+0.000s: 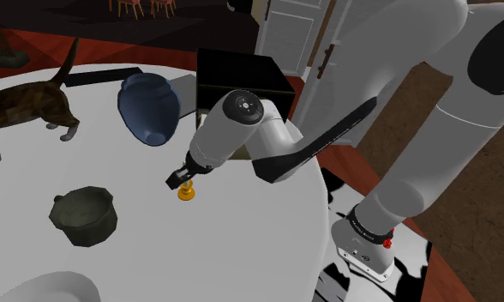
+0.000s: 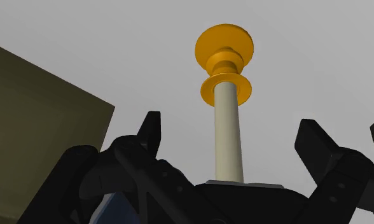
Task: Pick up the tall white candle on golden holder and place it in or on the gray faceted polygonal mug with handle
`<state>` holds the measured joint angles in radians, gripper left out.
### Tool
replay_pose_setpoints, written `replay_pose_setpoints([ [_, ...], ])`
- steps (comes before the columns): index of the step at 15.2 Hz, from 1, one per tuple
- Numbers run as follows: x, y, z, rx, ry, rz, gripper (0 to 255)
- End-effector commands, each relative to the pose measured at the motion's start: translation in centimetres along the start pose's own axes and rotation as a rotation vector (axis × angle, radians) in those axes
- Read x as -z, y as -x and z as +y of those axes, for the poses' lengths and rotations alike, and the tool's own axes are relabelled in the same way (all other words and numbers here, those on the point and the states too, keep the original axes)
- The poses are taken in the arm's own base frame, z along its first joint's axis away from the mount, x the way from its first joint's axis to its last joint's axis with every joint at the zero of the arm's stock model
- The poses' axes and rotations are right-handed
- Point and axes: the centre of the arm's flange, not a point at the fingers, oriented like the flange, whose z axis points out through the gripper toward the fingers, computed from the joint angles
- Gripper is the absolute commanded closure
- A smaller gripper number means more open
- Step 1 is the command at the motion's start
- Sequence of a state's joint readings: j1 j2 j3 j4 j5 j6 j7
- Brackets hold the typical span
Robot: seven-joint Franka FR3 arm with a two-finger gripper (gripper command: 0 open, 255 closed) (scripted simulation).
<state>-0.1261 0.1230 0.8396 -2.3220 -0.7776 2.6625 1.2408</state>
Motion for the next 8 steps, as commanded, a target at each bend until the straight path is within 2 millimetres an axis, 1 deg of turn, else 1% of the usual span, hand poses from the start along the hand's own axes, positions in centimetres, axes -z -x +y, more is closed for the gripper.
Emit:
replay_pose_setpoints([
  [1,-1.0,0.0,0.0,0.001,0.000,0.002,0],
  [3,-2.4,0.0,0.0,0.001,0.000,0.002,0],
  [8,-2.4,0.0,0.0,0.001,0.000,0.002,0],
])
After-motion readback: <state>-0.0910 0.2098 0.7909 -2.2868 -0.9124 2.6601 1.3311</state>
